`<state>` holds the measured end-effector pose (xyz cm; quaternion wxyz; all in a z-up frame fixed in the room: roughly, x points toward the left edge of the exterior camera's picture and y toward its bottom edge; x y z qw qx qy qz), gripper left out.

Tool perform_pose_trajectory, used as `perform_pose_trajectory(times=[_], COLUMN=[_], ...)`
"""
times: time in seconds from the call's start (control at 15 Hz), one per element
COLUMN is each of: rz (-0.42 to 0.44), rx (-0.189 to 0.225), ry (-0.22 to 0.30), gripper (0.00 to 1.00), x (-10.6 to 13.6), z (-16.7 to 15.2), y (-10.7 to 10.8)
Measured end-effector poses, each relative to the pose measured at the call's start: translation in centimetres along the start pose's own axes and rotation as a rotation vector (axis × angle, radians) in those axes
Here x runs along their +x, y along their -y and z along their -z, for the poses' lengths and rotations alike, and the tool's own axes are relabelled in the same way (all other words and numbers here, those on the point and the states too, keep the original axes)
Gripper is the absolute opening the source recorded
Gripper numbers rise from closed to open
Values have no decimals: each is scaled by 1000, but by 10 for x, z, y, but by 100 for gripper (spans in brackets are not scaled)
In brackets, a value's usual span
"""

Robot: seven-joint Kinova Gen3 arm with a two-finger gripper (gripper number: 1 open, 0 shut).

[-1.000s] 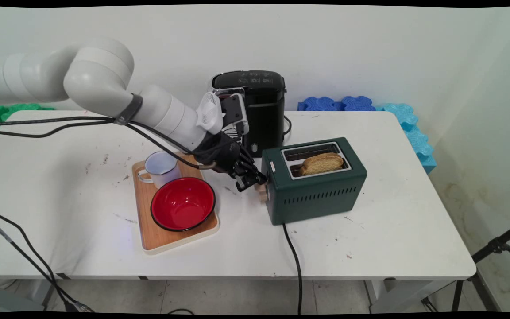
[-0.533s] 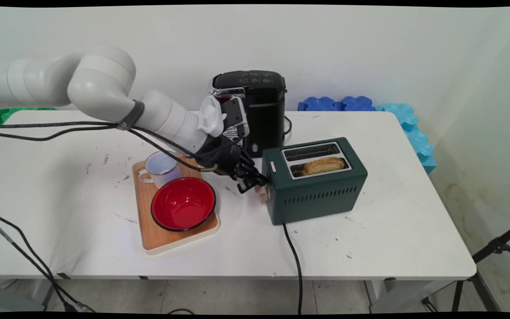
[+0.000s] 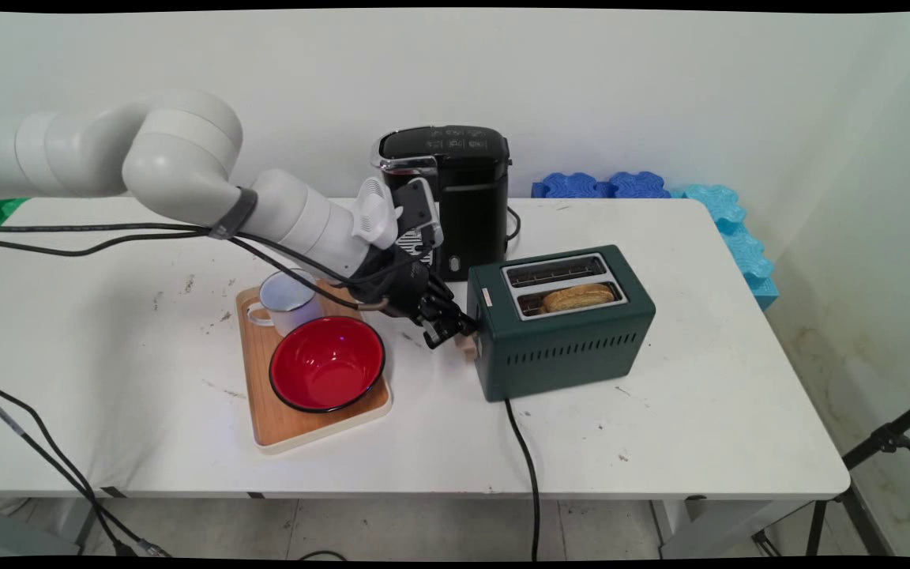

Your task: Press the toaster switch

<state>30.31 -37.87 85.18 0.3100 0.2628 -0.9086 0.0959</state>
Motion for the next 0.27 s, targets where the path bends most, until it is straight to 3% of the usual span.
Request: perform_pose_trajectory(times=[0.27], rz=[5], rx=[-4], ry=[1], gripper=[0], x=[-3], z=[-1], y=[-1])
